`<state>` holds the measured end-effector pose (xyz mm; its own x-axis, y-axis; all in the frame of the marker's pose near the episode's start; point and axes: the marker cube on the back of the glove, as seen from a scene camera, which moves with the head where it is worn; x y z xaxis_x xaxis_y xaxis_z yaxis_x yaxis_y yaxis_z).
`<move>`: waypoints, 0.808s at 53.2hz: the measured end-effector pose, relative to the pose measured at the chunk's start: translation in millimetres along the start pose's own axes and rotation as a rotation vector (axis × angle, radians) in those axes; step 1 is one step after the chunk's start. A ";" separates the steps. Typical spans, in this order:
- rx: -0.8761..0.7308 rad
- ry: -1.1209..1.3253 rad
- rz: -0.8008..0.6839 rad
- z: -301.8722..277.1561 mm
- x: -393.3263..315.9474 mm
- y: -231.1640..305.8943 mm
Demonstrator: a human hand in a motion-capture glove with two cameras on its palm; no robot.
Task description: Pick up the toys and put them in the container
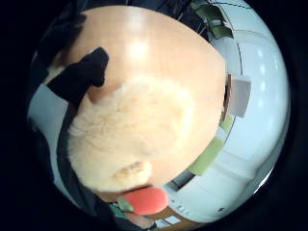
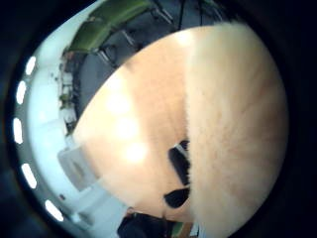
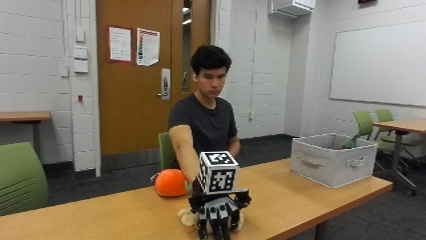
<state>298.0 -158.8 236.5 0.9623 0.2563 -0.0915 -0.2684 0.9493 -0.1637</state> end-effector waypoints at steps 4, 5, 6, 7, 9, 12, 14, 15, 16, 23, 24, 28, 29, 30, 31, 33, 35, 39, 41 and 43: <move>0.033 -0.008 -0.008 -3.9 -1.0 3.8; 0.040 -0.004 -0.009 -4.9 -1.2 5.1; 0.048 0.004 -0.010 -5.8 -1.3 6.4; 0.057 0.015 -0.009 -6.6 -1.5 7.6; 0.078 0.038 -0.005 -7.8 -2.3 10.5; 0.107 0.062 0.005 -9.8 -3.7 15.6; 0.113 0.056 0.008 -12.1 -4.3 18.0; 0.112 0.044 0.009 -14.0 -5.0 19.5; 0.111 0.032 0.010 -16.3 -6.2 21.9; 0.090 0.027 -0.007 -39.4 -25.0 45.0; 0.096 0.024 -0.014 -45.6 -29.2 48.8; 0.139 0.016 -0.044 -80.3 -47.3 62.8; 0.150 0.016 -0.050 -91.2 -52.2 66.1; 0.163 0.015 -0.057 -102.8 -57.4 69.8; 0.178 0.013 -0.064 -115.0 -63.0 73.8; 0.216 0.004 -0.083 -141.9 -76.6 83.9; 0.264 -0.017 -0.109 -171.6 -93.6 96.8; 0.335 -0.048 -0.162 -218.3 -125.6 119.9; 0.359 -0.053 -0.185 -236.3 -141.8 130.3; 0.379 -0.059 -0.214 -256.0 -164.4 145.9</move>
<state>89.2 -109.1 -23.8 0.9982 0.0464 -0.0370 -0.0381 0.9791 0.1998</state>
